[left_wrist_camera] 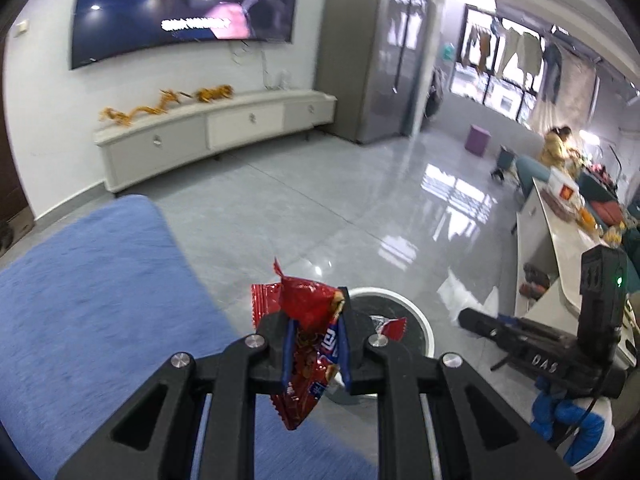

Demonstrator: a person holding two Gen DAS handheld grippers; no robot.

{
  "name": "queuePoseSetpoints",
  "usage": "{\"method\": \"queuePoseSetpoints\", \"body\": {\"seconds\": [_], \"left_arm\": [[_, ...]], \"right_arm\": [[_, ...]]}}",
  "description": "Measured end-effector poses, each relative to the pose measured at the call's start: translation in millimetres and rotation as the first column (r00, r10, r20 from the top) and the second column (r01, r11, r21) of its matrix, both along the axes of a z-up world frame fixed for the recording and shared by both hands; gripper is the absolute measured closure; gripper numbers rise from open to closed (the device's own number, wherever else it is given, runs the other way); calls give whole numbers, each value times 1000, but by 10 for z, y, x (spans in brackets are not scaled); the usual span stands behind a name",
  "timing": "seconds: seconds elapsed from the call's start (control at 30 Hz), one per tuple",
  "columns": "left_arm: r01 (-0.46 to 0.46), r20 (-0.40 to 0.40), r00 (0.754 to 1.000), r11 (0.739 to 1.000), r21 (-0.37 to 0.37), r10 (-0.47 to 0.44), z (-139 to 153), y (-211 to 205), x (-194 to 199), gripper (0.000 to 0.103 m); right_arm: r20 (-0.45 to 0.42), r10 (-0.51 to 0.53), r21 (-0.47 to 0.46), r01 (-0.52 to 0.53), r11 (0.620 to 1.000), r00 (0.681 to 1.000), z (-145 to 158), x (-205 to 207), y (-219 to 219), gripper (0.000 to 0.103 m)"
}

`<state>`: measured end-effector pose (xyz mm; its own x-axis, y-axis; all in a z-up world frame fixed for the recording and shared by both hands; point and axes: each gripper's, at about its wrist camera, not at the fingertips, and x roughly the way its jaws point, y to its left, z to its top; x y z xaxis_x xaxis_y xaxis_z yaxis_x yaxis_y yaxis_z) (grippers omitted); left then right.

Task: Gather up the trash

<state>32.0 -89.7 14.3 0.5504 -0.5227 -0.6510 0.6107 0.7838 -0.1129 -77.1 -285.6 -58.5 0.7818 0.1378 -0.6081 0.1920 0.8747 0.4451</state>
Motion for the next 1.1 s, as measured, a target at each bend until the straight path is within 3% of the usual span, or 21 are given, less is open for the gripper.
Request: {"method": "queuePoseSetpoints", "body": {"seconds": [0.23,0.47,0.5,0.53,0.57,0.6,0.73,0.93,1.1], "left_arm": [[80,-138,988,996,46,-73,-500,-810,436,84],[94,-230,970,995,45,-81,-837,-1309,727,83],[91,-251,965,995,39,-79,-871,-1366,761,72],[87,-276,958,996,27,-76,-930,-1409,784,53],[81,-293,953,997,19,-72,-977,-1428,824,46],[74,-301,951,997,16,-65,-1014,-1459,833,41],[85,-342,936,996,3,-79,-1115,-1532,897,41],[102,-329,940,995,13,-92,-1061,-1503,768,41],[97,-258,962,995,14,-90,-791,-1362,515,41]], "right_arm": [[-92,-73,52,78,996,993,-471,140,-401,76],[-163,-106,67,118,991,981,-779,324,-555,74],[-172,-109,67,122,990,979,-814,351,-577,73],[-181,-113,68,127,990,977,-848,356,-577,70],[-191,-119,67,134,989,974,-883,361,-591,62],[-199,-127,66,143,988,972,-908,362,-611,58],[-211,-155,71,173,982,965,-949,308,-668,52],[-208,-196,72,215,974,958,-882,207,-725,44],[-172,-206,33,214,976,963,-627,131,-568,35]]}}
